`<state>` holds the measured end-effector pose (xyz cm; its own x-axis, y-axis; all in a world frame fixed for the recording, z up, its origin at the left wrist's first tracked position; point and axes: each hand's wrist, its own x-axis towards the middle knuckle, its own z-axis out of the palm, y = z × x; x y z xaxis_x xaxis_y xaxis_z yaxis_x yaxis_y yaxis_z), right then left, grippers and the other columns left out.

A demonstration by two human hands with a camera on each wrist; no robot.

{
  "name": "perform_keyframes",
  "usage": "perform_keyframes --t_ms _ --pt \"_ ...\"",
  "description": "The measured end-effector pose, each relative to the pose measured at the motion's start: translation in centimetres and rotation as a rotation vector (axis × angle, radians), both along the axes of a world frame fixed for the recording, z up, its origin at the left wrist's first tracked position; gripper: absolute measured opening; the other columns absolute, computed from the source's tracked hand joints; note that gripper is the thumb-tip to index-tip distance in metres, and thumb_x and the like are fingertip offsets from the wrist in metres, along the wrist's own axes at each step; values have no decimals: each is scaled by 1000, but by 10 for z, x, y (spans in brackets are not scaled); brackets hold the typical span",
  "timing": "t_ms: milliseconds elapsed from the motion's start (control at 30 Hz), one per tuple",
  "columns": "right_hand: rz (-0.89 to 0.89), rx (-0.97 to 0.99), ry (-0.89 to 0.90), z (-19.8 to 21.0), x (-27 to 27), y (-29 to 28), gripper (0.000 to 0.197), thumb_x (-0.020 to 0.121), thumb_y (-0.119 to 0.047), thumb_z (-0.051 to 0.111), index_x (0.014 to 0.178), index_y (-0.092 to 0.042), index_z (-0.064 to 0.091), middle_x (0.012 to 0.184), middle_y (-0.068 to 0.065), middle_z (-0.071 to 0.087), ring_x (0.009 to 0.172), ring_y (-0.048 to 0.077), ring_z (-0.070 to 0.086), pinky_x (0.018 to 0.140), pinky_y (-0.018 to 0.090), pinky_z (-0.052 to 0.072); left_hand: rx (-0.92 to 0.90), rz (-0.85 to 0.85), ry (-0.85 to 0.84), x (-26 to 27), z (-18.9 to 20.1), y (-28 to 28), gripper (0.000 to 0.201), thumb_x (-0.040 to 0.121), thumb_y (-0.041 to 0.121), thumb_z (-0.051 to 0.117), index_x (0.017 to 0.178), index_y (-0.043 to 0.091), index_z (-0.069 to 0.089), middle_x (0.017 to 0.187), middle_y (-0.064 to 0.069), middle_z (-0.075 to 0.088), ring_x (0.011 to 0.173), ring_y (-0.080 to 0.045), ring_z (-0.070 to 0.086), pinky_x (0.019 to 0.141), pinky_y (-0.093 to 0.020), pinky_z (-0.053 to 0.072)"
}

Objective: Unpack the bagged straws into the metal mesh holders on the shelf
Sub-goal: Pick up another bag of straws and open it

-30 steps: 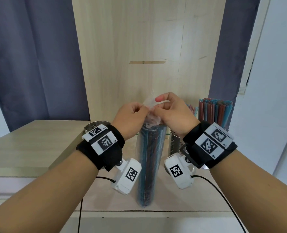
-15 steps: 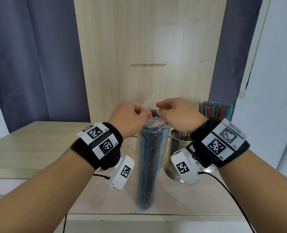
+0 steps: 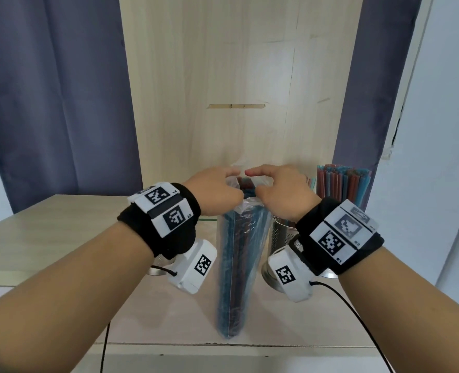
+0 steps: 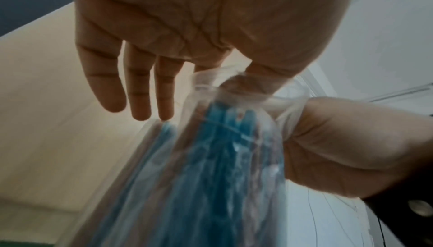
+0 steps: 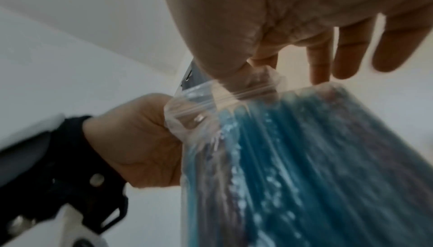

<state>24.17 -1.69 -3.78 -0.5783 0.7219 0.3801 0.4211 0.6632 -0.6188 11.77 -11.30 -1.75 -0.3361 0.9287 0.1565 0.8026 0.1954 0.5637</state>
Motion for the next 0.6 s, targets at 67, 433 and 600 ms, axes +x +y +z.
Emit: perform_keyframes --t_ms 67,433,600 --pt "30 -64 -64 3 -2 -1 49 88 -30 50 136 -35 53 130 1 50 85 16 51 64 12 38 -20 -9 -42 -1 2 -1 53 87 14 54 138 28 52 139 -1 56 123 -17 54 99 -24 41" --pt "85 -405 168 -2 4 -6 100 86 -18 64 155 -19 -9 109 7 55 70 10 51 44 8 40 53 98 -136 -9 -11 0 87 87 34 57 156 29 4 148 -6 39 104 -22 60 77 -29 51" --pt "38 -468 126 2 13 -1 122 61 -45 76 152 -42 -5 144 8 44 117 25 53 87 34 49 90 150 -25 -13 -10 -8 86 79 41 56 155 27 19 145 -7 44 119 -27 55 94 -35 51"
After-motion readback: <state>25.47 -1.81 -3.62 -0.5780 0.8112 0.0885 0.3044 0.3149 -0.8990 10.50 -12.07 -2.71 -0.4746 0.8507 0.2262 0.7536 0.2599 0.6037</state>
